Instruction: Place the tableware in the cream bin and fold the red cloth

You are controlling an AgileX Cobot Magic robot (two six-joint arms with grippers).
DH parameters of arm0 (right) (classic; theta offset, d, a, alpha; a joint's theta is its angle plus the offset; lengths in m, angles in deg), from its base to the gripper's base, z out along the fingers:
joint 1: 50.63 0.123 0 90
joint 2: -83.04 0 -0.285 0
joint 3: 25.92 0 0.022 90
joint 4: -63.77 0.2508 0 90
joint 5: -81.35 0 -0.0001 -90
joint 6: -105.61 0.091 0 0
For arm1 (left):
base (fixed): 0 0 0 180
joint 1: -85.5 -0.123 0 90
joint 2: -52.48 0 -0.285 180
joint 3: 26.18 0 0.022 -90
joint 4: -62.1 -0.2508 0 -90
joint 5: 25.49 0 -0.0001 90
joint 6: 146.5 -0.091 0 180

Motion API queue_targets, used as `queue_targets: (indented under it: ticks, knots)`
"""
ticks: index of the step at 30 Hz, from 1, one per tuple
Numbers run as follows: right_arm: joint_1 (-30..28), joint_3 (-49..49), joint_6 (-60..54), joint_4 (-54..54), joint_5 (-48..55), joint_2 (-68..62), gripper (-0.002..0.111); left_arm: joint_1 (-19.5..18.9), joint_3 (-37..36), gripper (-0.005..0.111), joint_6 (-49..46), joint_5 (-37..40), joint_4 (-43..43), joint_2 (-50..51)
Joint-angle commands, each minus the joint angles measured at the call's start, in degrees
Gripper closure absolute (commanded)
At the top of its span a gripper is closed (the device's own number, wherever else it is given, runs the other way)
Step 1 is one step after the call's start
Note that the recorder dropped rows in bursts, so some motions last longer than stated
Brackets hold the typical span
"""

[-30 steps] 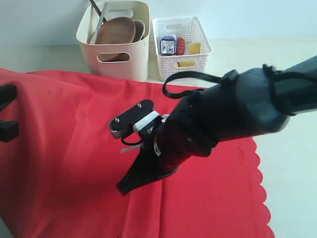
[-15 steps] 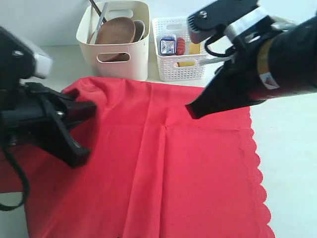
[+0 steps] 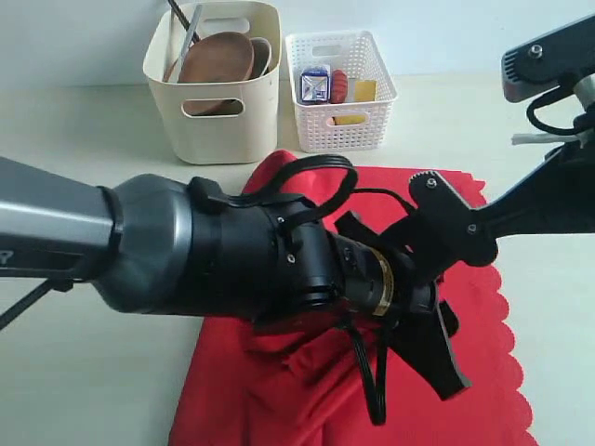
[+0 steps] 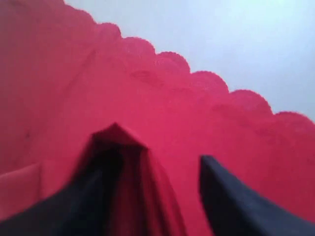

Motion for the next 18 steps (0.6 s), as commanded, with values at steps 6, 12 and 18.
queue_targets:
  ticks: [6,12,18]
  knots:
    - [0.0,-0.2,1.1,-2.7,-1.6,0.3,0.108,-0.4,0.8,0.004,-1.4,15.1,-1.6,-8.3]
    - [0.0,-0.2,2.0,-3.7,-4.7,0.1,0.108,-2.5,-3.7,0.083,-2.8,21.0,-3.0,-23.0]
    - [0.0,-0.2,2.0,-2.8,-10.8,-2.7,0.108,-11.8,-21.5,0.106,2.2,10.8,-1.3,-29.0]
